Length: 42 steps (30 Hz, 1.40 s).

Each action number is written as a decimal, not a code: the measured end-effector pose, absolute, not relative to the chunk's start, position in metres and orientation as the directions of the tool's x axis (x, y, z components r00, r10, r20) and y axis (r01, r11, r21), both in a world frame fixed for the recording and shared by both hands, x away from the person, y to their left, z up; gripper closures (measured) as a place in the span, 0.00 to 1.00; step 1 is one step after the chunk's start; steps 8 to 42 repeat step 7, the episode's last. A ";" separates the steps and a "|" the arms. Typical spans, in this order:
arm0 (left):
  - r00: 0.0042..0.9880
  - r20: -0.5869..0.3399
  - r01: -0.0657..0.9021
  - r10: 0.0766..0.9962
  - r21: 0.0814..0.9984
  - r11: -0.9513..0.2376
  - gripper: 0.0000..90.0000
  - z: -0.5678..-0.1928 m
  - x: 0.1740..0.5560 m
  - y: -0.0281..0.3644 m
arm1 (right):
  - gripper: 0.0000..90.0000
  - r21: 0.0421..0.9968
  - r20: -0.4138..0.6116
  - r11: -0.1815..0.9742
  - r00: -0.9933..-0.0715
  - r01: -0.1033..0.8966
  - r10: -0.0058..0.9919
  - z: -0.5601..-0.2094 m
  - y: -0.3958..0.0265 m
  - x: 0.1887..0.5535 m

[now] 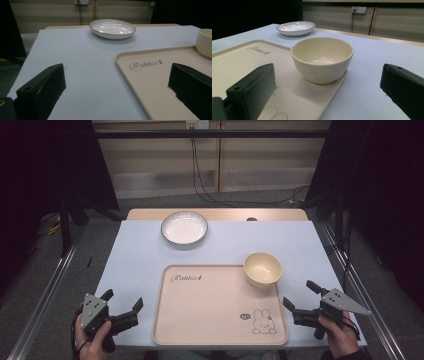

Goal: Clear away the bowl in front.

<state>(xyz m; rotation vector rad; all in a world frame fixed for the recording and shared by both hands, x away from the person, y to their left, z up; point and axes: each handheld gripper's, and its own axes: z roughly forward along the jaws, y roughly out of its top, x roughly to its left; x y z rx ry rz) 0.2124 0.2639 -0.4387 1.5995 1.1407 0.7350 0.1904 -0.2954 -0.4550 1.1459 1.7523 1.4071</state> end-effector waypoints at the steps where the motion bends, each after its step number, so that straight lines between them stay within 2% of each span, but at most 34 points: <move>1: 0.374 -0.069 0.315 0.925 0.948 -0.056 0.01 -0.438 0.214 0.265 | 0.00 0.967 0.054 0.064 -0.440 0.247 0.896 -0.455 -0.296 0.190; 3: 0.351 -0.072 0.296 0.934 0.955 -0.038 0.01 -0.436 0.216 0.268 | 0.00 0.966 0.058 0.061 -0.442 0.250 0.895 -0.455 -0.297 0.190; 42: 0.360 -0.082 0.301 0.929 0.953 -0.032 0.01 -0.436 0.218 0.269 | 0.00 0.966 0.061 0.055 -0.433 0.251 0.899 -0.456 -0.297 0.191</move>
